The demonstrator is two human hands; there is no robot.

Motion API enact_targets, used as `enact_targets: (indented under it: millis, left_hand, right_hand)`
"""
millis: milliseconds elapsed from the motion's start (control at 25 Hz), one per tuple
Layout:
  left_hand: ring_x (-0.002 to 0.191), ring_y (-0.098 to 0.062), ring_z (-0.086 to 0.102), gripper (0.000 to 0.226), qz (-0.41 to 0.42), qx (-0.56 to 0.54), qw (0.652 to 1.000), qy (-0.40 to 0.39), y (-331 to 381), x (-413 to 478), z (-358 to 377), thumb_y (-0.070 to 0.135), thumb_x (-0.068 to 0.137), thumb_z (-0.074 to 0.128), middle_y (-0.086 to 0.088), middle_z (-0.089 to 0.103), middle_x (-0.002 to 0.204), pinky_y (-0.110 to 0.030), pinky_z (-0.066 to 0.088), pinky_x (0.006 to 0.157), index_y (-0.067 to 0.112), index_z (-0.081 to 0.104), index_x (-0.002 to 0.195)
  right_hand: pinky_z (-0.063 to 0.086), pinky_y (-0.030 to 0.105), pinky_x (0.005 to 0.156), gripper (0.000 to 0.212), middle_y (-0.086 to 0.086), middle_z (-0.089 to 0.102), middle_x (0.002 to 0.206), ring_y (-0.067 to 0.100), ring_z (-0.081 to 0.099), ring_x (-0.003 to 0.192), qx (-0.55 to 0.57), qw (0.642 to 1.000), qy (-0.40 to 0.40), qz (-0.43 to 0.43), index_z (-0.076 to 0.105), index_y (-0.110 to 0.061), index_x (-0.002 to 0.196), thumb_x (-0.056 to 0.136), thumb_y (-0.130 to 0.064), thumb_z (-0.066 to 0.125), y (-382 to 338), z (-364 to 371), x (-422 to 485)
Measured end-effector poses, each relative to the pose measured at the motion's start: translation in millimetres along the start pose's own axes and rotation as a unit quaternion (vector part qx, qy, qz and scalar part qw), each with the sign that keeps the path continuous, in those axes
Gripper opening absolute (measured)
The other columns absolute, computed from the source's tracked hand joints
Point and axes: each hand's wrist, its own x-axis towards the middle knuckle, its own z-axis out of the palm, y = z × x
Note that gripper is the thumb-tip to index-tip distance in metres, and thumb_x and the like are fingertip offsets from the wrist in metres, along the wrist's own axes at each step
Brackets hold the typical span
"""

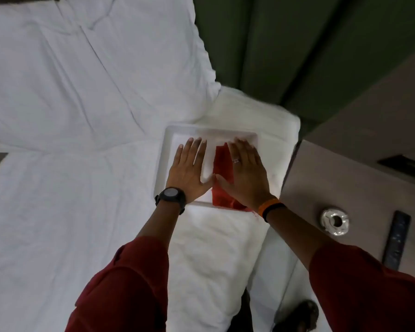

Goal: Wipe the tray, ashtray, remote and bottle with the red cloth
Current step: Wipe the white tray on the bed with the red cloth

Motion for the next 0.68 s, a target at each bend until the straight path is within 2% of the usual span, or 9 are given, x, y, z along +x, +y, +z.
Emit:
enact_targets:
  millis: [200,280,400,480,520,600,680]
  left_hand:
    - [0.157,-0.028,0.013,0.090,-0.036,-0.013,0.995,-0.088,-19.7,-0.1,38.4,0.061,0.090,0.048,-0.007,0.016,0.168,-0.049,0.020,0.128,0.017,0.009,0.158]
    - [0.158,-0.028,0.006,0.091,-0.026,0.008,0.991,-0.129,-23.4,0.2,48.2,0.060,0.089,0.048,-0.006,0.008,0.170,-0.051,0.017,0.128,0.018,0.007,0.158]
    - [0.157,-0.030,0.009,0.087,-0.012,0.022,0.993,-0.114,-22.6,3.8,52.7,0.060,0.091,0.047,-0.008,0.012,0.169,-0.050,0.014,0.128,0.015,0.014,0.158]
    - [0.155,-0.031,0.017,0.084,0.002,0.024,0.997,-0.068,-12.0,6.9,43.2,0.059,0.092,0.046,-0.011,0.021,0.167,-0.050,0.015,0.128,0.012,0.021,0.156]
    - [0.155,-0.031,0.020,0.083,0.009,0.022,0.999,-0.045,-4.6,10.2,36.2,0.060,0.093,0.045,-0.012,0.025,0.165,-0.050,0.016,0.128,0.011,0.023,0.156]
    - [0.153,-0.032,0.024,0.081,0.015,0.004,1.000,0.000,14.7,20.9,20.8,0.059,0.093,0.045,-0.014,0.032,0.163,-0.051,0.016,0.128,0.009,0.027,0.155]
    - [0.152,-0.034,0.027,0.082,0.012,-0.029,0.998,0.046,43.6,33.1,7.1,0.058,0.092,0.048,-0.015,0.036,0.160,-0.052,0.017,0.128,0.008,0.029,0.154]
  right_hand:
    - [0.021,0.053,0.125,0.080,0.023,0.023,0.162,0.038,0.020,0.152,-0.041,0.993,-0.076,0.077,0.016,-0.005,0.156,0.095,-0.042,0.052,-8.8,47.8,-8.9]
    - [0.024,0.055,0.123,0.067,0.024,0.026,0.161,0.039,0.024,0.151,-0.045,0.993,-0.086,0.073,0.025,-0.005,0.154,0.098,-0.032,0.051,-11.3,56.8,-9.0]
    - [0.031,0.050,0.119,0.059,0.019,0.039,0.155,0.038,0.034,0.145,-0.010,0.993,-0.069,0.092,0.040,-0.008,0.148,0.093,-0.025,0.058,-8.3,54.5,-0.1]
    - [0.035,0.048,0.116,0.055,0.016,0.048,0.149,0.038,0.039,0.140,0.056,0.993,-0.032,0.103,0.047,-0.008,0.143,0.091,-0.022,0.059,-8.0,44.5,3.0]
    - [0.036,0.048,0.116,0.050,0.016,0.051,0.146,0.039,0.042,0.137,0.097,0.989,0.002,0.109,0.049,-0.006,0.142,0.094,-0.018,0.054,-9.4,37.0,2.1]
    - [0.040,0.046,0.115,0.044,0.018,0.054,0.141,0.038,0.047,0.132,0.194,0.969,0.086,0.125,0.052,-0.004,0.139,0.096,-0.010,0.042,-10.8,16.6,-5.3]
    - [0.042,0.037,0.113,0.042,0.014,0.055,0.139,0.030,0.049,0.128,0.266,0.938,0.168,0.146,0.053,-0.008,0.139,0.098,-0.005,0.045,0.7,-9.5,-22.4]
